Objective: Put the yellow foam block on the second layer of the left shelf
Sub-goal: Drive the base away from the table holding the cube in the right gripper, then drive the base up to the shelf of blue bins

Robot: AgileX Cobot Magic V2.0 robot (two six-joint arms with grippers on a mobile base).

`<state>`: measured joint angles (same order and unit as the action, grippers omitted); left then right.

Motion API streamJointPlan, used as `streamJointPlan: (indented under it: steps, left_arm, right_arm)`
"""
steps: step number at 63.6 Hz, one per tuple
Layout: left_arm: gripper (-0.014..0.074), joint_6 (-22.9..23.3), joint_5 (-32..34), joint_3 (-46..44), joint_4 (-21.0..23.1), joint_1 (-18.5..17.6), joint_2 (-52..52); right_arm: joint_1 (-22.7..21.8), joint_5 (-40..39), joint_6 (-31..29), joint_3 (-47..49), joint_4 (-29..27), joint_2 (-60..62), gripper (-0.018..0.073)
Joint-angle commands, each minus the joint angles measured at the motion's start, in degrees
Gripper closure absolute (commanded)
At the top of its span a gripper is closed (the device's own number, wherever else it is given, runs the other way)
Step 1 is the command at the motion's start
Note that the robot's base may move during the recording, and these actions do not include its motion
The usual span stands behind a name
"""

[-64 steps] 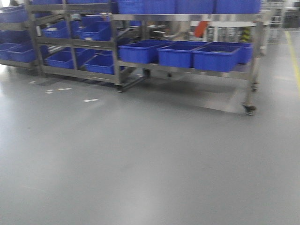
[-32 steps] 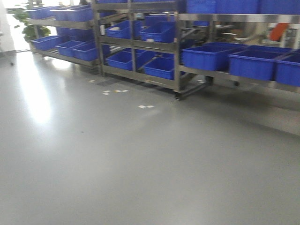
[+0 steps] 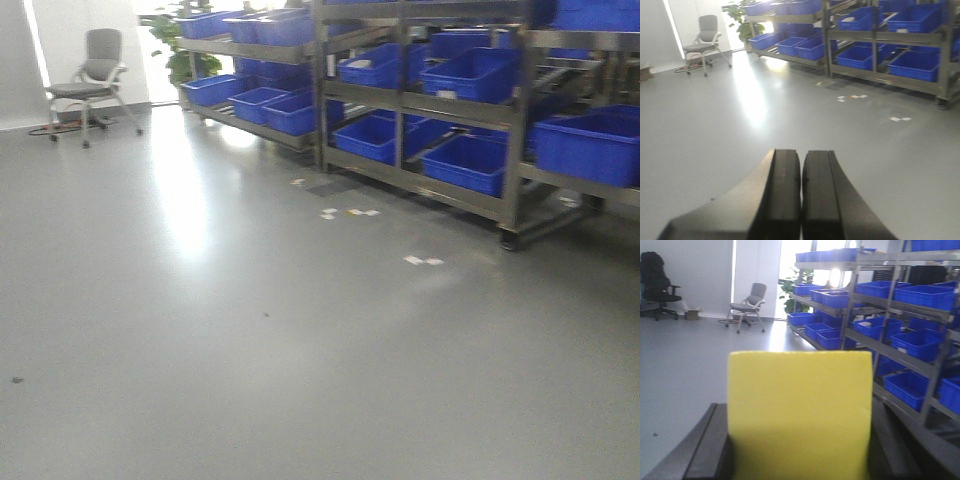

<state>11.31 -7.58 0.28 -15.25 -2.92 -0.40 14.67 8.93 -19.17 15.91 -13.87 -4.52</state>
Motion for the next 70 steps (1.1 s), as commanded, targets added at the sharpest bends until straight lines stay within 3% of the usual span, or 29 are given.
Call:
streamJointPlan:
  steps: [1, 70]
  left_arm:
    - [0.0460, 0.22, 4.93, 1.48, -0.01, -0.38, -0.78]
    - [0.0460, 0.22, 4.93, 1.48, -0.01, -0.38, -0.78]
  right_arm:
    - [-0.29, -5.32, 0.02, 1.71, -0.48, -0.96, 0.0241]
    - [-0.29, -5.32, 0.02, 1.71, -0.48, -0.96, 0.0241]
